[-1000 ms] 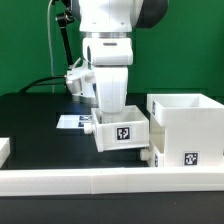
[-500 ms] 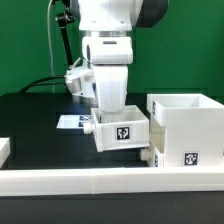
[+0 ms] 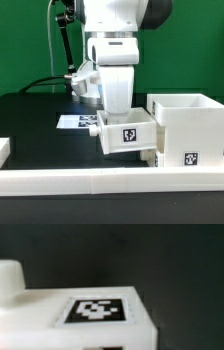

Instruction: Assemble drawer

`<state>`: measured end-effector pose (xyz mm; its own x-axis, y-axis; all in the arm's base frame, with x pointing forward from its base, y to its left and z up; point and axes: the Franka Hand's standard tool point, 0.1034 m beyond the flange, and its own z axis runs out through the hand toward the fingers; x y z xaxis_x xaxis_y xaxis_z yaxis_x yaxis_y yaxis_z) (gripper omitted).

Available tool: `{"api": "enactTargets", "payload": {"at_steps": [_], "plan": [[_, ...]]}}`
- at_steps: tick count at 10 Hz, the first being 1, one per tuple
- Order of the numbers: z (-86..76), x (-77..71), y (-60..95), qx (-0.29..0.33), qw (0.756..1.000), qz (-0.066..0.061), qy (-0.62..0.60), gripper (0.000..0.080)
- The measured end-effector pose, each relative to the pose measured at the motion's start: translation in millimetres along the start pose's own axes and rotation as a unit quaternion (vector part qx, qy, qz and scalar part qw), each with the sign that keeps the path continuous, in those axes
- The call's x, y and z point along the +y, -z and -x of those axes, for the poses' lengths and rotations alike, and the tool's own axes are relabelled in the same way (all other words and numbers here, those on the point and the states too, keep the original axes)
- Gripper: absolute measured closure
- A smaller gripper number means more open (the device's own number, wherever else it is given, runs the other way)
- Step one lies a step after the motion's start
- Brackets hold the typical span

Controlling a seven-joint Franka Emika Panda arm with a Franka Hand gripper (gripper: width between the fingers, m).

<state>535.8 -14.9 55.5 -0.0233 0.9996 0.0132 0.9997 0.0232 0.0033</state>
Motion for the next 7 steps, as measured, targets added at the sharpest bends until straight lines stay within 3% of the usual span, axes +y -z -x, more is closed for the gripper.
{"api": "enactTargets", "payload": {"at_steps": [7], "plan": [[-11.5, 8.1, -4.3, 0.002, 1.000, -0.003, -0.012, 0.0755]]}}
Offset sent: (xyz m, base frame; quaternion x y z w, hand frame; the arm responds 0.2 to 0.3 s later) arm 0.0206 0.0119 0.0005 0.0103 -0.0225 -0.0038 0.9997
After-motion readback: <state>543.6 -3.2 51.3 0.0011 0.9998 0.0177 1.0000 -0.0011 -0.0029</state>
